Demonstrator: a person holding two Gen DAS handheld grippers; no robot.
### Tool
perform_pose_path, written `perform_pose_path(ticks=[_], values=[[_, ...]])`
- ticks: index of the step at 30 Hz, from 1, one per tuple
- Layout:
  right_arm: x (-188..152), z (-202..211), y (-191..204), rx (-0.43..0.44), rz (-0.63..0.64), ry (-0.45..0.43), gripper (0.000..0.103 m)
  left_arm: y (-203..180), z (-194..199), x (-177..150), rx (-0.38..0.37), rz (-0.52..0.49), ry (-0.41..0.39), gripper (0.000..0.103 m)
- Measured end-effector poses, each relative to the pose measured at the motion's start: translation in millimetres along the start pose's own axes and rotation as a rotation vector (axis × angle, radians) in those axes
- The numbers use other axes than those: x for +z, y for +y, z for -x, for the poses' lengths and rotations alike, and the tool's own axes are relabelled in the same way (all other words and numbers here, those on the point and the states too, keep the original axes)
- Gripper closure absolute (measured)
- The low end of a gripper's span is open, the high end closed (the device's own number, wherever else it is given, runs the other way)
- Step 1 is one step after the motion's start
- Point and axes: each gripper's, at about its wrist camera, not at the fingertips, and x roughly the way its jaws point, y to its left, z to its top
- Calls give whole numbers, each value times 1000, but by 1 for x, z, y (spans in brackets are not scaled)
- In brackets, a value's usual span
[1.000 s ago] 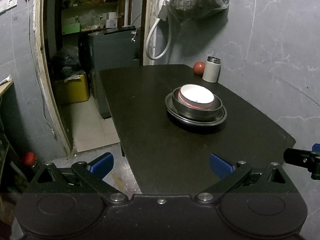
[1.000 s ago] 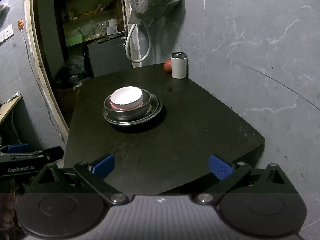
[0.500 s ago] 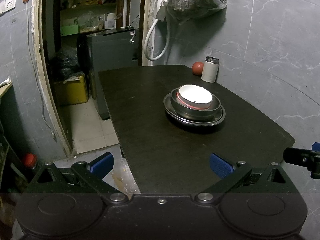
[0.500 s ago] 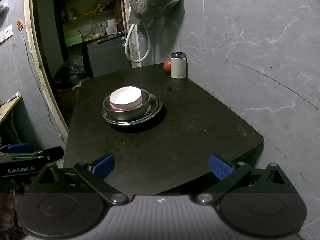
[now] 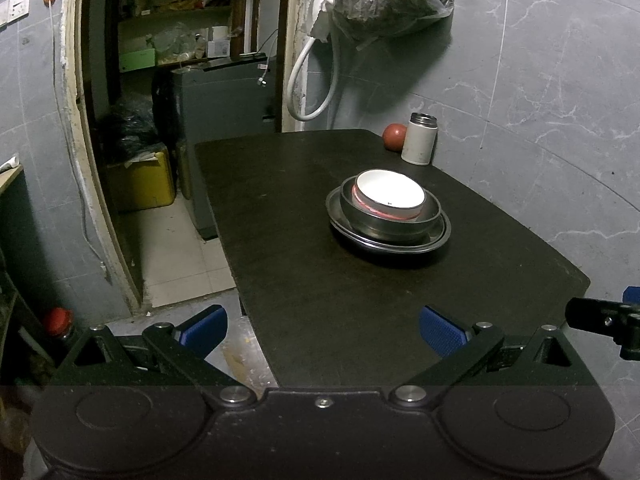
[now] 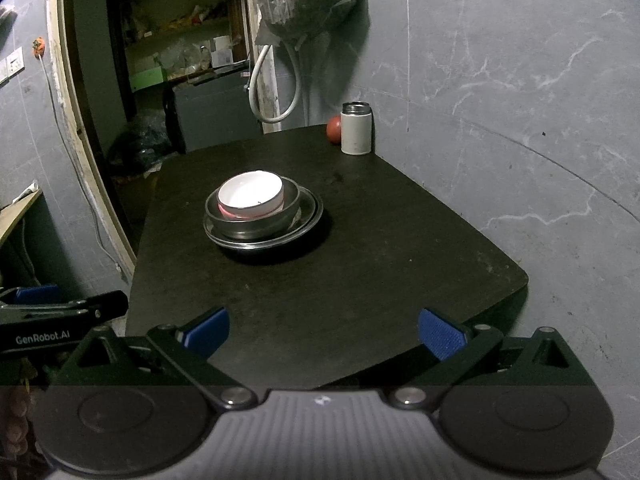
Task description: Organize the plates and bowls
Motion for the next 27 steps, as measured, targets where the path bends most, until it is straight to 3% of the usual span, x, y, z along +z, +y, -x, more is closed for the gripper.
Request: perform_pose_path(ticks=[27], values=[[2, -1, 1, -4, 12, -1, 0, 5, -1, 3, -7, 3, 0, 1]])
